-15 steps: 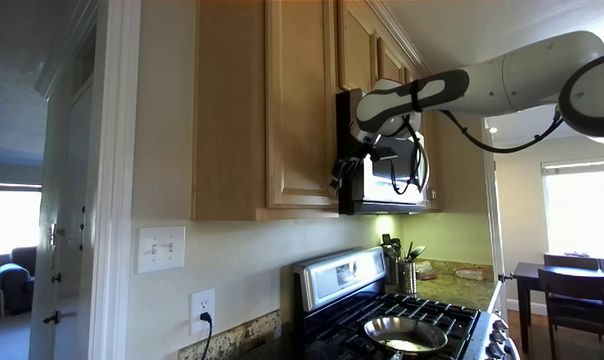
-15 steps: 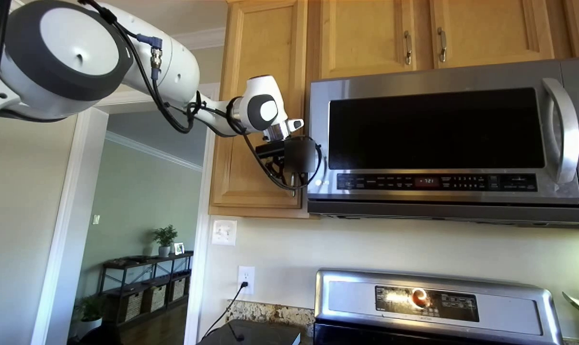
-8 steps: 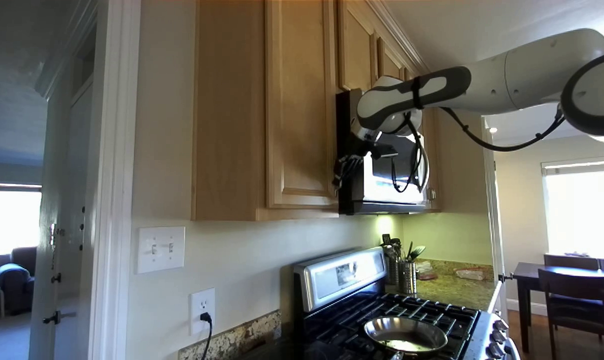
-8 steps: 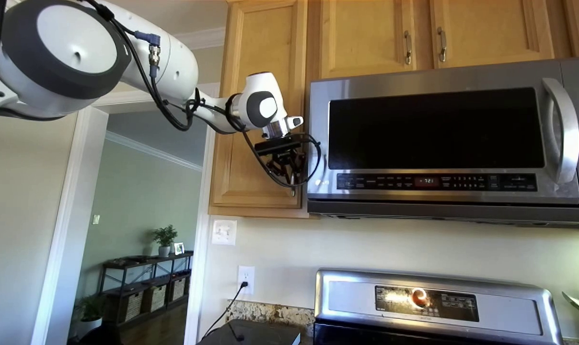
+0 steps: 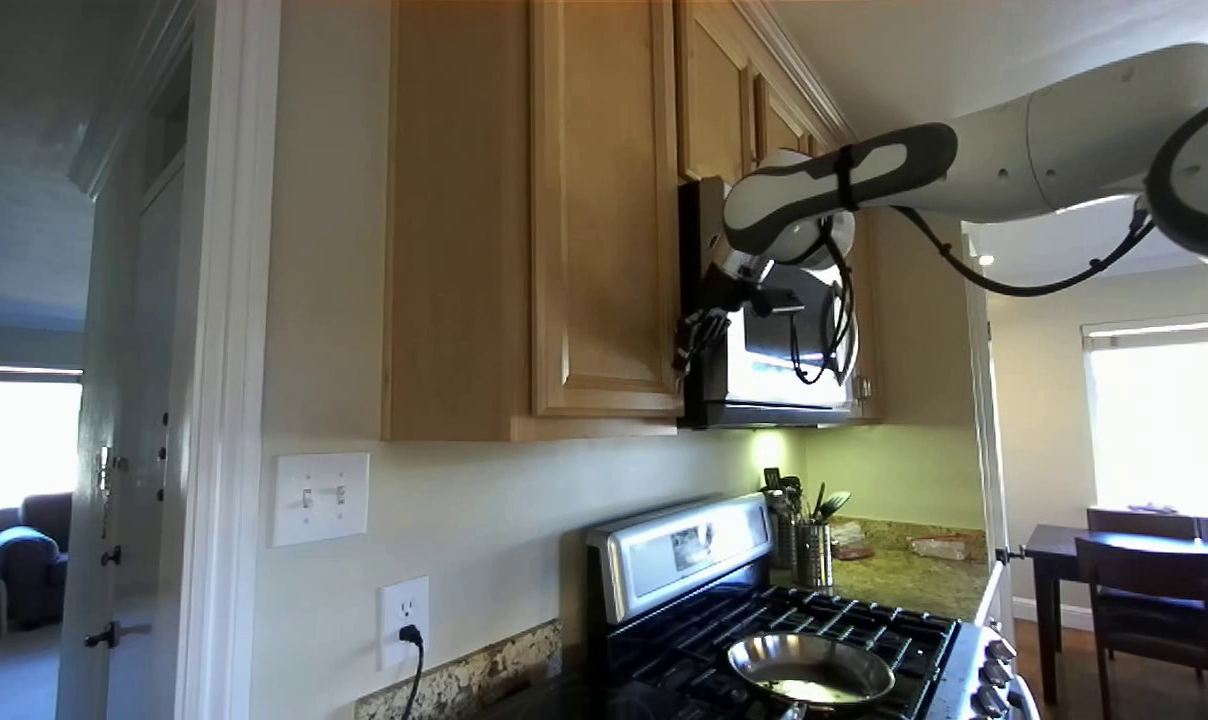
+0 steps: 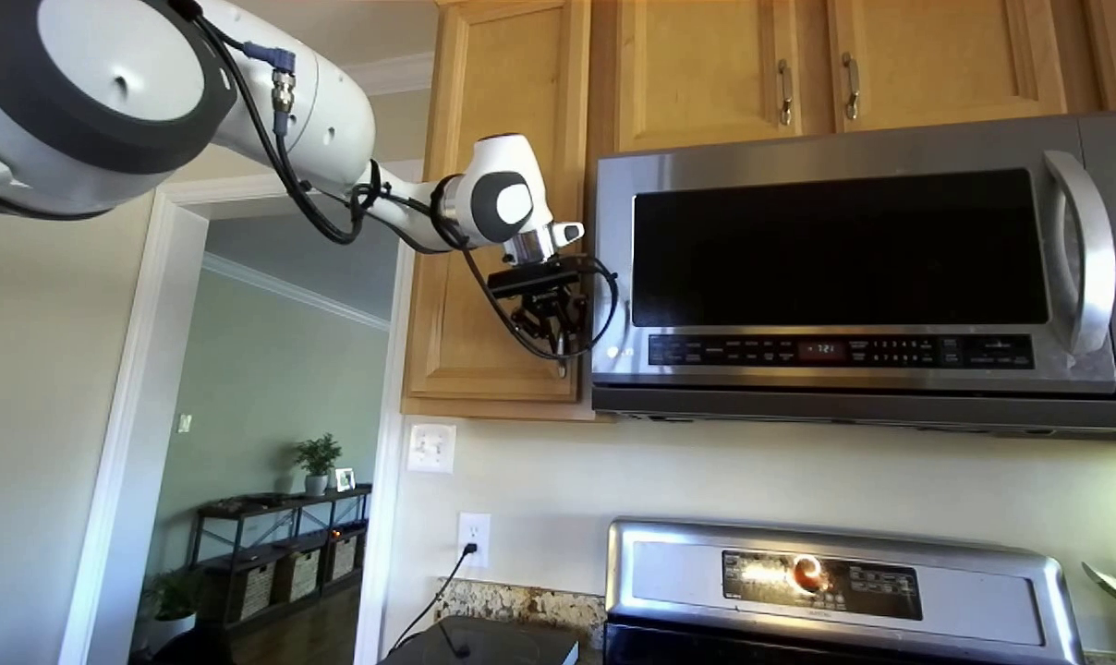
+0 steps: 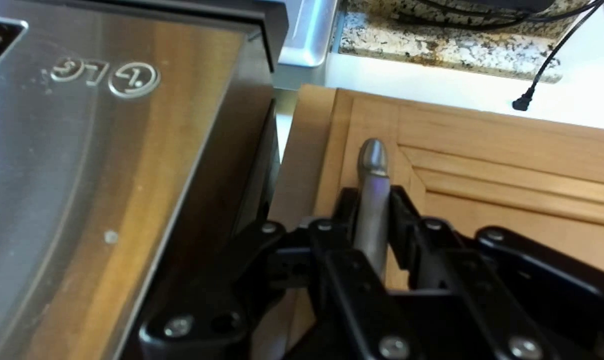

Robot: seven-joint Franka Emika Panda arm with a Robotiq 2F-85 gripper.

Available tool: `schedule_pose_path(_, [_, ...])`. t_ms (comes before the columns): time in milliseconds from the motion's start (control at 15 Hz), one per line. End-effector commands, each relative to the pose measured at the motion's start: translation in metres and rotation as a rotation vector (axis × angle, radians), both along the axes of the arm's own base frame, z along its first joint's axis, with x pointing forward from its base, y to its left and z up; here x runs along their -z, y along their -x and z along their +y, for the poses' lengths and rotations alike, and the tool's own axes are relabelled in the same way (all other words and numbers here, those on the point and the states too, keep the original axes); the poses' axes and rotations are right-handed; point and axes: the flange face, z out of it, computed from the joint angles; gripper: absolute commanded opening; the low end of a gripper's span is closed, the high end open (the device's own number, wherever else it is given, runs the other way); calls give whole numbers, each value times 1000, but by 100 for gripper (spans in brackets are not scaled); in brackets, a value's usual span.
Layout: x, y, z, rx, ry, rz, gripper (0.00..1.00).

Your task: Open the leftmost cupboard door

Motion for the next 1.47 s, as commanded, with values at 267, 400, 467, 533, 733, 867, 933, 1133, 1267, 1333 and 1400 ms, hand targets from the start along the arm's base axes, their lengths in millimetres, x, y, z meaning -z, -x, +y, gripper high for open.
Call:
schedule_pose_path(267, [13,102,37,-171,35,98,9])
schedule_pose_path(400, [11,129,42,-225,64,116,9])
schedule_pose_path(467, [10,145,47,-261,84,129,9])
schedule_pose_path(533, [10,159,52,-295,102,142,9])
schedule_pose_path(733, [7,208,68,-369,156,185,8])
schedule_pose_path(867, [4,241,82,-408,191,209,43])
schedule_pose_path(933, [5,256,93,-444,211,227,47])
schedule_pose_path(1133, [4,296,135,-571,267,295,66])
schedule_pose_path(1267, [6,316,156,-629,289,347,80])
schedule_pose_path(1333, [7,322,163,-652,303,367,87])
schedule_pose_path(1400, [9,326,167,-667,317,391,92])
